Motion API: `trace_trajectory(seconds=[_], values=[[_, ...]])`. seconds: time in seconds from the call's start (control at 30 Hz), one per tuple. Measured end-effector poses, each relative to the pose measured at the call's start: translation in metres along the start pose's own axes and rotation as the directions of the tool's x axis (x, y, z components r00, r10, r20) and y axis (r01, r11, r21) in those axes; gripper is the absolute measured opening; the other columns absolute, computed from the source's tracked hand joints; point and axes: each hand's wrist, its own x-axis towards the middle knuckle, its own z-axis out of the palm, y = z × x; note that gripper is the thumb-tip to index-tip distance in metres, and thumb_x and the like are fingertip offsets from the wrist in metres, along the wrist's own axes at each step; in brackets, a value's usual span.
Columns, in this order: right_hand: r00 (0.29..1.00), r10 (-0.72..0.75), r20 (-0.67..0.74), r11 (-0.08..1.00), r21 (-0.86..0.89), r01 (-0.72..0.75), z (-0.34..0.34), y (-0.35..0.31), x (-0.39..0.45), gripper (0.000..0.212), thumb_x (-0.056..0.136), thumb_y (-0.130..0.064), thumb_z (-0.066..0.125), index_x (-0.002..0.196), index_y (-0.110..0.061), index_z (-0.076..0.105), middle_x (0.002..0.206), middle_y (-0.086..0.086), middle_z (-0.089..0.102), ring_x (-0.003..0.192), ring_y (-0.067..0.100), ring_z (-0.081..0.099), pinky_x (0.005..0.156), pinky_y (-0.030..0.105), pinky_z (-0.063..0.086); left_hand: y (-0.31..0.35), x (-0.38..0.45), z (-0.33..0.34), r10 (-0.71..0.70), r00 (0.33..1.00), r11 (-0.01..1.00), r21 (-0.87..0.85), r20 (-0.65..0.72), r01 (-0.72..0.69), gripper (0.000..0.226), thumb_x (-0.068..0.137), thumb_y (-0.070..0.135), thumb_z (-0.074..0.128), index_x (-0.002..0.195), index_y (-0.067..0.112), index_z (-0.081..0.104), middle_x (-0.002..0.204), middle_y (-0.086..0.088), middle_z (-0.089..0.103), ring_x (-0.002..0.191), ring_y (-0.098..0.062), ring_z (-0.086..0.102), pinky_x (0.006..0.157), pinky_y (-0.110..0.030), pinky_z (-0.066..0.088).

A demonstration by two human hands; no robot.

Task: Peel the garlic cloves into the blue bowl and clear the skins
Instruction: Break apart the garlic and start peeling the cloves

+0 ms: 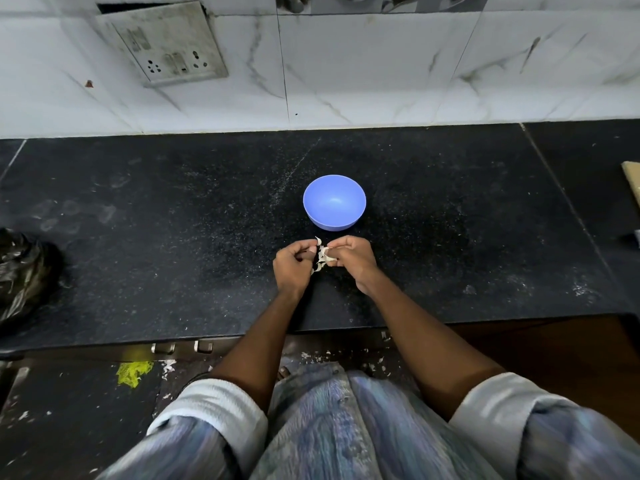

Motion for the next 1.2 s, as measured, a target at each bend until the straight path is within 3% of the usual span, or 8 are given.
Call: trace_trajectory(seconds=[0.1, 0.27, 0.4, 0.63, 0.77, 0.93, 1.03, 1.2], values=[[0.997, -0.008, 0.077, 0.999, 0.048, 0.004, -0.002, 0.002, -0.003, 0.02, 0.087, -0.002, 0.077, 0.106, 0.005, 0.073, 0.097, 0.017, 0.077, 0.081, 0.017, 0.073, 0.072, 0.024, 0.058, 0.003, 0.0, 0.004, -0.01, 0.992, 0.996, -0.087, 0.128, 0.022, 0.017, 0.092, 0.011, 0.081, 0.108, 0.017, 0.081, 0.088, -0.005, 0.081, 0.077, -0.015, 0.074, 0.072, -0.03, 0.061], [0.993, 0.001, 0.117, 0.995, 0.096, -0.012, -0.008, 0.006, -0.002, 0.029, 0.088, 0.002, 0.074, 0.117, 0.001, 0.07, 0.106, 0.02, 0.076, 0.09, 0.02, 0.073, 0.083, 0.029, 0.06, 0.005, 0.003, 0.004, -0.01, 0.998, 1.0, -0.007, 0.054, 0.01, 0.014, 0.088, 0.003, 0.081, 0.099, 0.012, 0.084, 0.087, -0.001, 0.081, 0.075, -0.009, 0.074, 0.076, -0.028, 0.06], [0.995, 0.009, 0.095, 0.994, 0.107, -0.02, -0.009, 0.003, 0.003, 0.026, 0.088, 0.008, 0.067, 0.11, -0.005, 0.073, 0.107, 0.019, 0.076, 0.094, 0.024, 0.073, 0.091, 0.037, 0.059, 0.005, 0.002, 0.008, -0.005, 0.999, 0.997, 0.076, 0.031, 0.002, 0.023, 0.095, 0.0, 0.067, 0.099, 0.015, 0.084, 0.091, 0.004, 0.081, 0.082, -0.014, 0.076, 0.078, -0.032, 0.063], [0.996, 0.02, 0.091, 0.993, 0.117, -0.031, -0.009, 0.0, 0.005, 0.023, 0.094, 0.002, 0.066, 0.116, 0.002, 0.073, 0.11, 0.017, 0.076, 0.096, 0.021, 0.074, 0.078, 0.026, 0.058, 0.009, 0.004, 0.012, -0.057, 0.996, 0.998, -0.011, 0.073, 0.058, 0.008, 0.092, 0.011, 0.08, 0.1, 0.013, 0.083, 0.085, 0.0, 0.081, 0.074, -0.01, 0.074, 0.072, -0.027, 0.061], [0.997, 0.031, 0.069, 0.992, 0.123, -0.04, -0.011, 0.005, 0.009, 0.023, 0.096, 0.005, 0.061, 0.114, 0.0, 0.074, 0.109, 0.019, 0.075, 0.094, 0.021, 0.072, 0.078, 0.027, 0.058, 0.008, 0.005, 0.009, -0.029, 0.998, 0.992, 0.119, -0.055, 0.035, 0.017, 0.097, 0.009, 0.071, 0.099, 0.023, 0.081, 0.087, 0.01, 0.078, 0.077, -0.006, 0.073, 0.074, -0.025, 0.058], [0.996, 0.023, 0.091, 0.989, 0.142, -0.036, -0.01, 0.005, 0.008, 0.027, 0.089, 0.006, 0.07, 0.116, 0.001, 0.073, 0.107, 0.019, 0.076, 0.088, 0.018, 0.072, 0.081, 0.027, 0.059, 0.009, 0.003, 0.006, 0.038, 0.999, 0.967, 0.252, -0.01, -0.034, 0.022, 0.096, 0.012, 0.067, 0.103, 0.026, 0.083, 0.096, 0.013, 0.079, 0.088, -0.005, 0.073, 0.081, -0.024, 0.056], [0.995, 0.0, 0.1, 0.993, 0.116, -0.012, -0.007, 0.006, 0.008, 0.031, 0.087, 0.007, 0.072, 0.118, 0.003, 0.071, 0.108, 0.02, 0.076, 0.09, 0.019, 0.072, 0.082, 0.028, 0.059, 0.011, 0.004, 0.008, 0.079, 0.997, 0.982, 0.168, 0.026, -0.083, 0.011, 0.092, 0.018, 0.079, 0.102, 0.02, 0.083, 0.095, 0.01, 0.08, 0.086, -0.006, 0.074, 0.08, -0.023, 0.057], [0.99, -0.028, 0.139, 0.989, 0.149, 0.007, -0.013, 0.009, 0.004, 0.032, 0.086, 0.008, 0.074, 0.118, 0.006, 0.07, 0.106, 0.021, 0.076, 0.096, 0.026, 0.075, 0.087, 0.033, 0.061, 0.017, 0.002, 0.008, -0.115, 0.989, 0.978, -0.165, 0.091, 0.129, 0.013, 0.085, 0.013, 0.088, 0.097, 0.011, 0.083, 0.086, -0.006, 0.081, 0.073, -0.014, 0.075, 0.067, -0.026, 0.06]])
